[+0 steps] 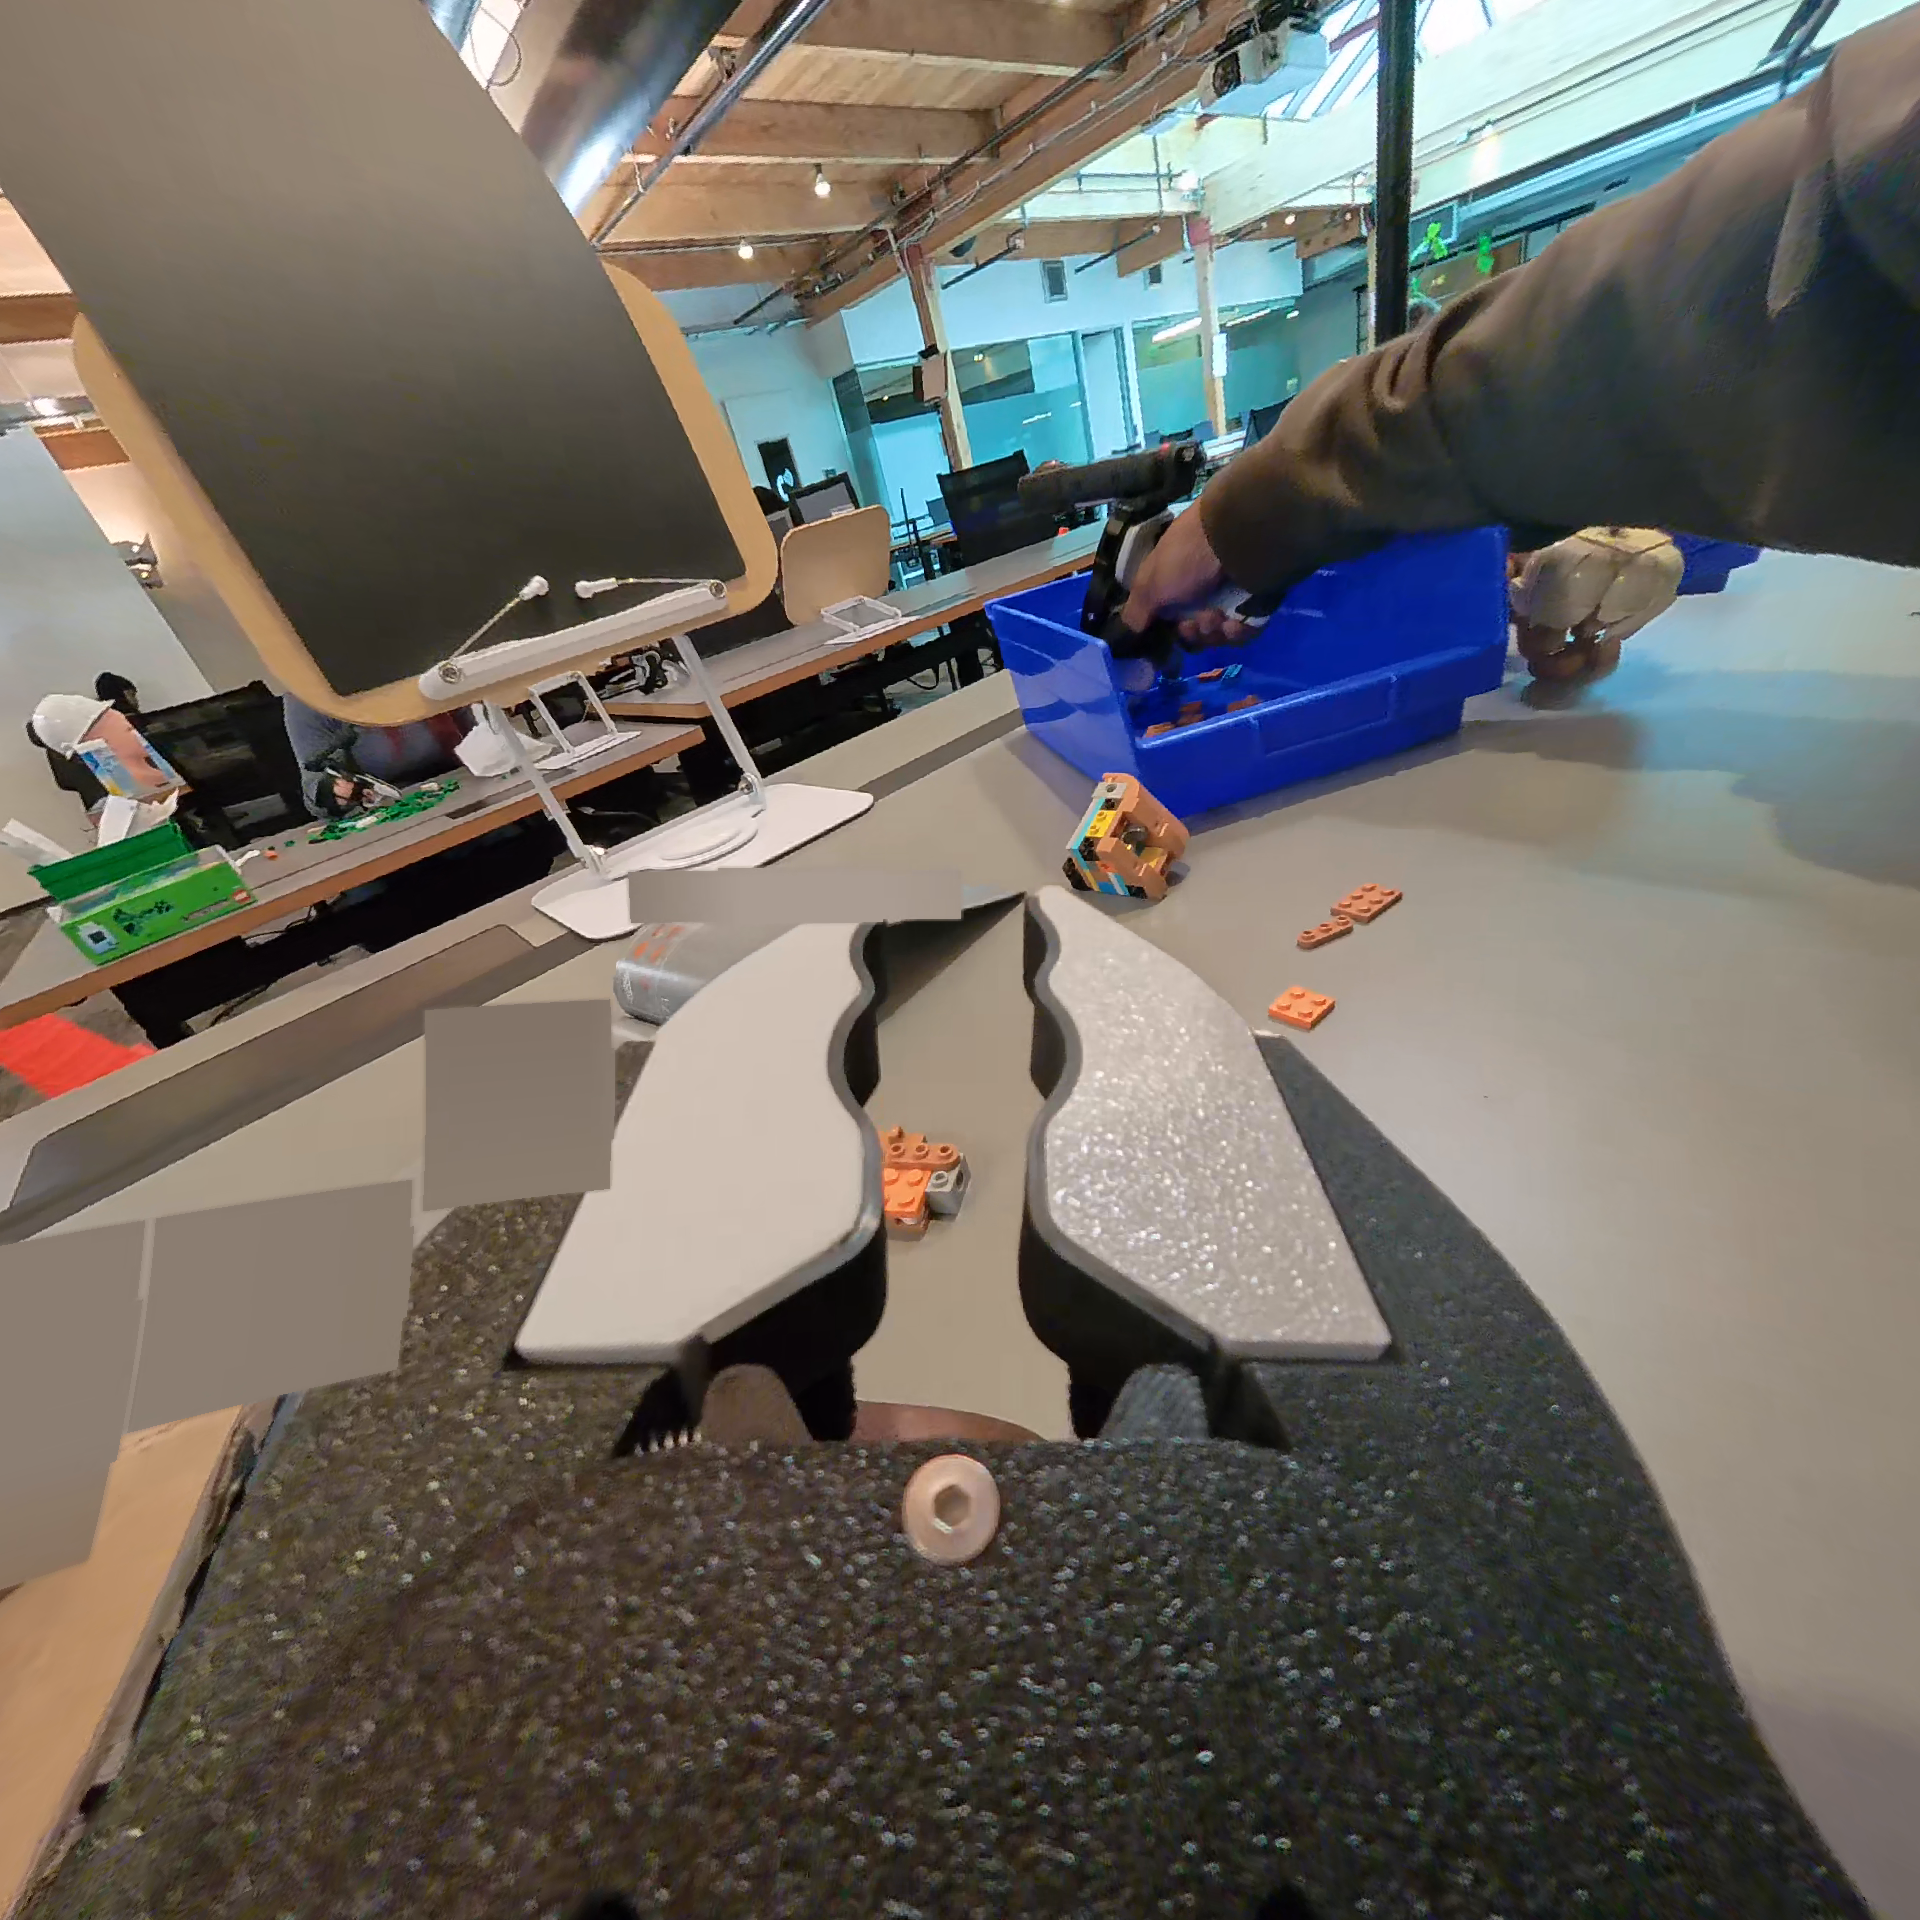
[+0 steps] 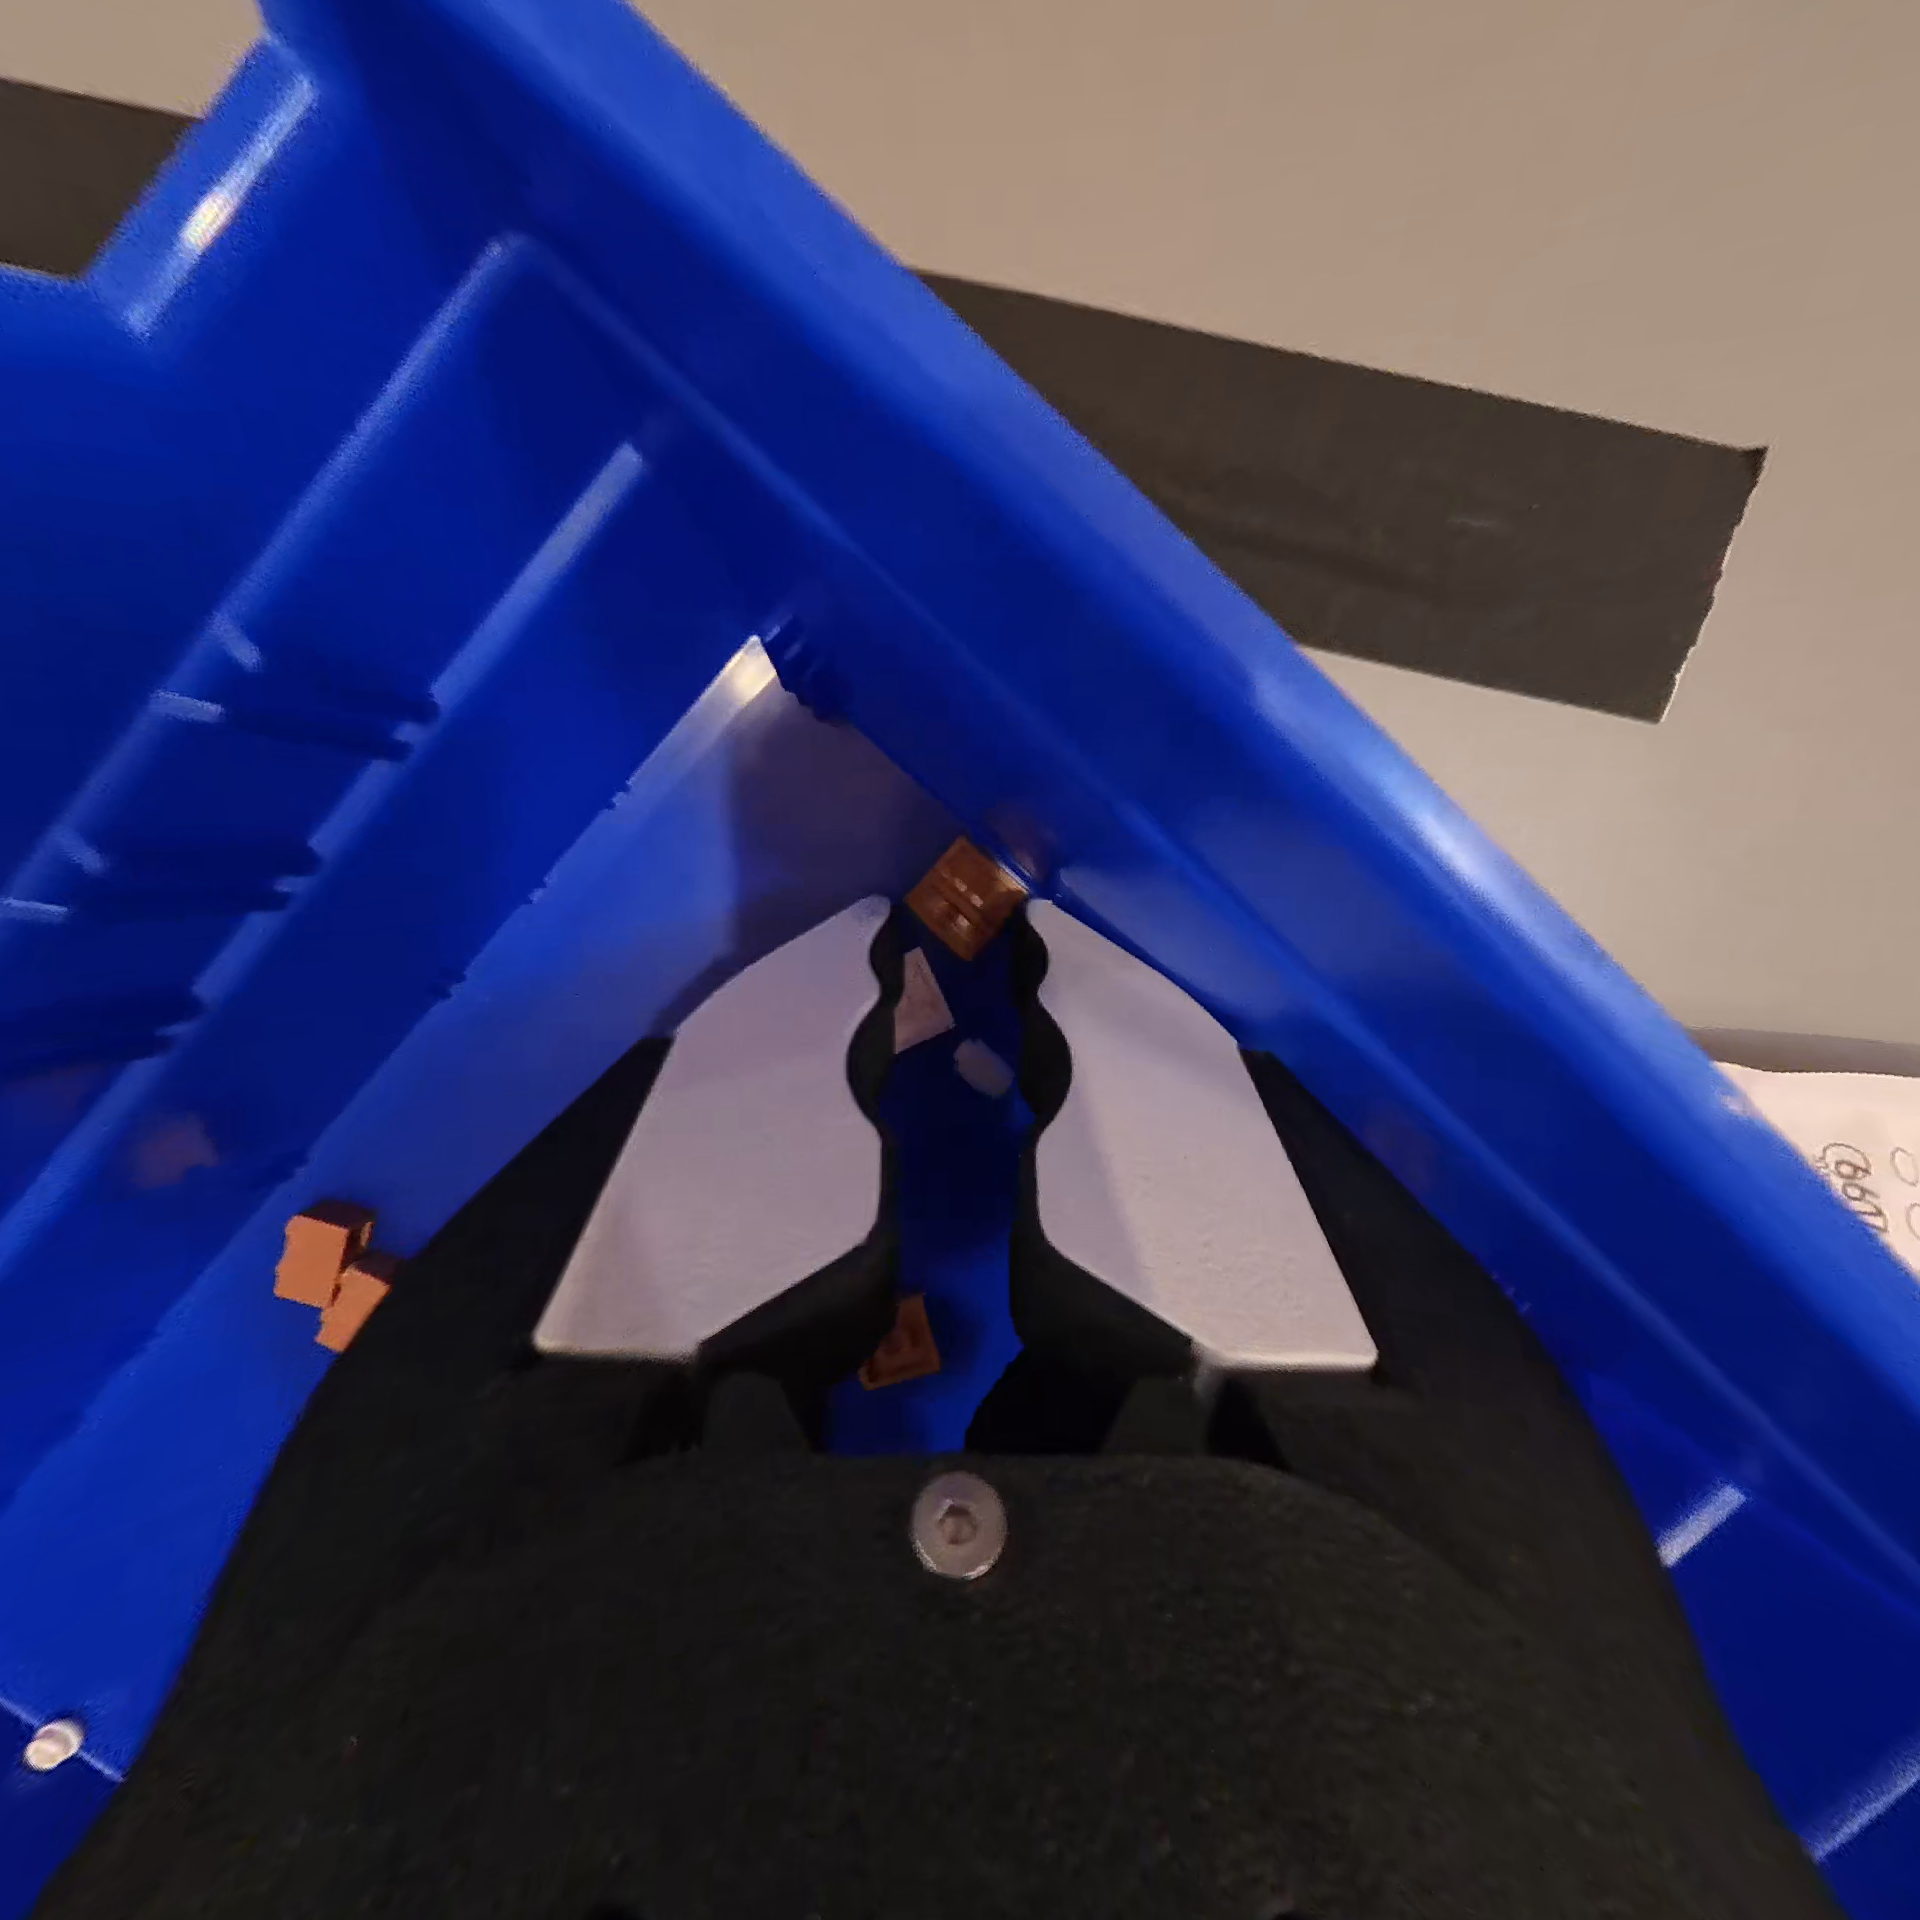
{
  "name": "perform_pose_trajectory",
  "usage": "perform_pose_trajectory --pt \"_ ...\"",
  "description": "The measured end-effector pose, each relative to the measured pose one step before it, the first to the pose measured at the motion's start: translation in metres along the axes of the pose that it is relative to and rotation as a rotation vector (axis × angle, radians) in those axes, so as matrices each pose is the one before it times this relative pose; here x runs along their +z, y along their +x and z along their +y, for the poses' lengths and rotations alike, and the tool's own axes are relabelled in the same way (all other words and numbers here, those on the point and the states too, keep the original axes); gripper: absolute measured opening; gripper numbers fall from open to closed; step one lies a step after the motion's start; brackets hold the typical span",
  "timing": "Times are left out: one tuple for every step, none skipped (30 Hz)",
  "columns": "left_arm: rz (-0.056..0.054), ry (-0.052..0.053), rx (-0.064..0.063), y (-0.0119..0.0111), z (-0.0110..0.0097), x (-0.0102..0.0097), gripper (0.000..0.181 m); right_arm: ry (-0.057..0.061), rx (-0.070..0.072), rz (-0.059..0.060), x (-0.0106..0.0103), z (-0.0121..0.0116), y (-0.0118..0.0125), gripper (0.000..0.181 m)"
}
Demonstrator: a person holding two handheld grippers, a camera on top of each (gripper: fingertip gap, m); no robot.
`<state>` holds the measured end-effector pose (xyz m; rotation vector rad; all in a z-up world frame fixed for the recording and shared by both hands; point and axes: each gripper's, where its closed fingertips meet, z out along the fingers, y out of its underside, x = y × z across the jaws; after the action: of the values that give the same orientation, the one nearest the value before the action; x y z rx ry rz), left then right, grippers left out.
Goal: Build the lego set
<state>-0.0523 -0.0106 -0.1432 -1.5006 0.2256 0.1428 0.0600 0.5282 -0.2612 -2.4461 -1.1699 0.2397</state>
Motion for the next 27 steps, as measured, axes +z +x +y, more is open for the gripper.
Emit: perform_pose_trajectory --pt "-0.0028 0.0033 -0.0008 -0.00051 -0.00063 -0.00067 0.025 0.0021 -0.0087 0.0006 0.00044 -0.00068 0.00004 0.017" --pt "-0.0028 0.0031 -0.0004 -0.00053 -0.00061 -0.00057 0.025 0.0015 -0.0105 -0.0025 0.00015 -0.00033 -0.00020 0.017" --pt "-0.0025 0.0037 0.0005 -0.00038 -0.00073 -0.00052 0.025 0.0011 -0.0051 -0.0117 -0.00045 0.00001 -0.00112 0.016" --pt "-0.0020 0.0023 0.0008 -0.00032 -0.00043 -0.00033 0.025 0.0020 0.0041 -0.0256 -0.00126 0.00026 -0.00303 0.012" --pt "-0.0021 0.0003 0.0007 -0.00031 -0.00006 -0.00028 0.025 0.0118 0.0105 -0.0420 -0.00327 -0.00099 -0.00575 0.011" --pt "-0.0018 -0.0005 0.0008 -0.00027 0.00016 -0.00015 0.025 0.0251 0.0151 -0.0535 -0.00629 -0.00271 -0.00853 0.011" --pt "-0.0016 -0.0007 0.0005 -0.00032 0.00022 -0.00006 0.025 0.0364 0.0175 -0.0605 -0.00925 -0.00371 -0.01119 0.010" --pt "-0.0014 -0.0020 0.0000 -0.00026 0.00039 0.00005 0.025 0.0500 0.0128 -0.0776 -0.01137 -0.00440 -0.01584 0.011" --pt "-0.0015 -0.0017 -0.0001 -0.00035 0.00048 0.00005 0.025 0.0506 0.0129 -0.0816 -0.01234 -0.00295 -0.01853 0.010" --pt "-0.0012 -0.0014 -0.0002 -0.00024 0.00022 0.00010 0.025 0.0460 0.0109 -0.0766 -0.01215 -0.00069 -0.01965 0.010" --pt "-0.0008 -0.0016 -0.0005 -0.00026 0.00027 0.00018 0.025 0.0528 -0.0007 -0.0914 -0.01174 -0.00004 -0.02323 0.009" --pt "0.0001 -0.0007 -0.0011 -0.00010 0.00015 0.00014 0.025 0.0541 -0.0026 -0.0949 -0.01063 0.00092 -0.02492 0.010" --pt "0.0019 0.0002 -0.0012 0.00021 -0.00009 0.00022 0.025 0.0458 0.0058 -0.0807 -0.00896 0.00329 -0.02342 0.010" --pt "0.0028 -0.0004 -0.0005 0.00049 0.00006 0.00037 0.025 0.0438 0.0082 -0.0879 -0.00737 0.00442 -0.02463 0.009" --pt "0.0036 -0.0024 0.0006 0.00072 0.00039 0.00053 0.025 0.0491 0.0040 -0.1004 -0.00605 0.00444 -0.02621 0.010" --pt "0.0043 -0.0031 0.0017 0.00104 0.00052 0.00059 0.025 0.0489 0.0022 -0.0873 -0.00436 0.00473 -0.02379 0.010" --pt "0.0046 -0.0041 0.0027 0.00112 0.00072 0.00063 0.025 0.0433 0.0018 -0.0679 -0.00262 0.00591 -0.01982 0.010" --pt "0.0036 -0.0048 0.0028 0.00101 0.00090 0.00057 0.025 0.0352 0.0026 -0.0601 -0.00123 0.00688 -0.01703 0.010" --pt "0.0030 -0.0040 0.0026 0.00085 0.00080 0.00043 0.025 0.0260 0.0062 -0.0506 0.00000 0.00769 -0.01362 0.010" --pt "0.0024 -0.0030 0.0015 0.00064 0.00062 0.00029 0.025 0.0170 0.0097 -0.0355 0.00105 0.00808 -0.00938 0.010" --pt "0.0019 -0.0033 0.0004 0.00045 0.00071 0.00036 0.025 0.0068 0.0095 -0.0216 0.00173 0.00853 -0.00551 0.010" --pt "0.0016 -0.0033 0.0005 0.00042 0.00069 0.00016 0.025 -0.0079 0.0050 -0.0076 0.00241 0.00958 -0.00237 0.010" --pt "0.0016 -0.0032 0.0016 0.00053 0.00063 0.00018 0.025 -0.0246 -0.0046 0.0075 0.00300 0.01094 -0.00007 0.009" --pt "0.0003 -0.0035 0.0031 0.00026 0.00066 0.00007 0.025 -0.0378 -0.0171 0.0167 0.00365 0.01184 0.00045 0.009" --pt "-0.0015 -0.0032 0.0037 0.00000 0.00061 -0.00001 0.025 -0.0499 -0.0337 0.0216 0.00417 0.01250 -0.00071 0.009" --pt "-0.0024 -0.0027 0.0024 -0.00025 0.00049 0.00002 0.025 -0.0587 -0.0517 0.0251 0.00498 0.01261 -0.00239 0.010" --pt "-0.0026 -0.0020 0.0006 -0.00044 0.00049 0.00005 0.025 -0.0634 -0.0602 0.0267 0.00563 0.01210 -0.00361 0.010"
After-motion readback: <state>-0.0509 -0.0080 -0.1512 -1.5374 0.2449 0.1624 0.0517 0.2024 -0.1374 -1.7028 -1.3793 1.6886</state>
